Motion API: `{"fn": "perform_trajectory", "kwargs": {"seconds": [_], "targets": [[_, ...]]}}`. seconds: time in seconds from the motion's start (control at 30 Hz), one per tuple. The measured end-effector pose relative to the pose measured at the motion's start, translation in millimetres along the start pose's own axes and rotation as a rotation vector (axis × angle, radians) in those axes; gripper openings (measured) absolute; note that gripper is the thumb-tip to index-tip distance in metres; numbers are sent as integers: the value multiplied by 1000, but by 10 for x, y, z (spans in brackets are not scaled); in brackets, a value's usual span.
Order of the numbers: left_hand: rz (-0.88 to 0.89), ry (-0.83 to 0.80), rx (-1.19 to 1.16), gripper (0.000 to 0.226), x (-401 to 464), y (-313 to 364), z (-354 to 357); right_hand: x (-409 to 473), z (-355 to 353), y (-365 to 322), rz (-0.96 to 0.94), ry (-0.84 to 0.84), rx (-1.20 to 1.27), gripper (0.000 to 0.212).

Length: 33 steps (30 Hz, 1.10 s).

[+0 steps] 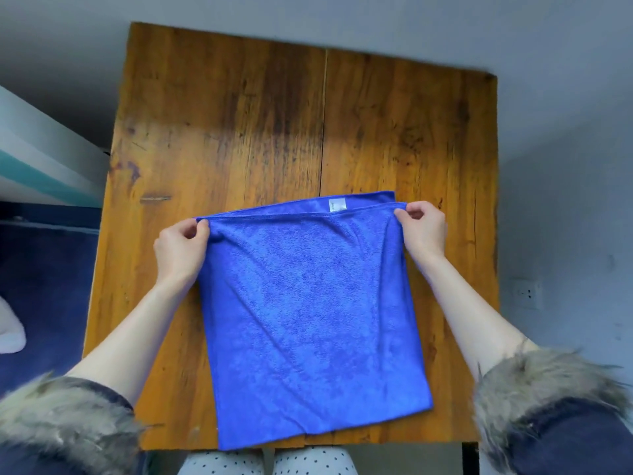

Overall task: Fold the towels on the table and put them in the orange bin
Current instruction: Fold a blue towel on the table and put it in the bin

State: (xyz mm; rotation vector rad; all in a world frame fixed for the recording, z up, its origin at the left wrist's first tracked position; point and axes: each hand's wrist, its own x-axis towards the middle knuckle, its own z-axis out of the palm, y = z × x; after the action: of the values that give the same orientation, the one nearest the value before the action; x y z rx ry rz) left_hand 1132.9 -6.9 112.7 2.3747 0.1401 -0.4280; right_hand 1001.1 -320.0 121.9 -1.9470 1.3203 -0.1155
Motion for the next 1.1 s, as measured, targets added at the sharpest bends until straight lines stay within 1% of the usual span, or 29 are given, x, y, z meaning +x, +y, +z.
{"fn": "perform_trajectory", "kwargs": {"seconds": [0.1, 0.17, 0.27, 0.33, 0.43, 0.47, 0.53, 0.6, 0.7, 0.83, 0.97, 1.1], "targets": [[-42, 23, -76, 15, 5, 4, 4, 27, -64, -45, -212, -38, -52, 8], [-57, 39, -102, 17, 10, 15, 4, 113, -37, -98, -294, -114, -130, 7], [-4, 13, -21, 15, 50, 26, -2, 234, 30, -181, -322, -207, -198, 8], [62, -17, 87, 13, 102, 20, -10, 280, 61, -220, -316, -210, -185, 9], [101, -79, 178, 10, 185, 36, -36, 301, 84, -243, -314, -222, -162, 4], [118, -93, 205, 9, 202, 41, -43, 300, 87, -246, -319, -230, -154, 6], [142, -98, 231, 8, 221, 42, -43, 298, 96, -247, -327, -238, -143, 9], [114, -96, 210, 8, 212, 45, -33, 290, 108, -242, -302, -236, -116, 8], [11, -102, 153, 7, 222, 46, -20, 284, 119, -226, -166, -235, 37, 7], [-71, -160, 16, 11, 287, 12, -129, 228, 11, -241, -13, -222, 245, 15], [-74, -268, -230, 17, 285, 2, -393, 67, -255, -303, 81, -213, 445, 5], [-39, -299, -525, 21, 221, 154, -721, -215, -634, -491, 88, -192, 657, 6]]}}
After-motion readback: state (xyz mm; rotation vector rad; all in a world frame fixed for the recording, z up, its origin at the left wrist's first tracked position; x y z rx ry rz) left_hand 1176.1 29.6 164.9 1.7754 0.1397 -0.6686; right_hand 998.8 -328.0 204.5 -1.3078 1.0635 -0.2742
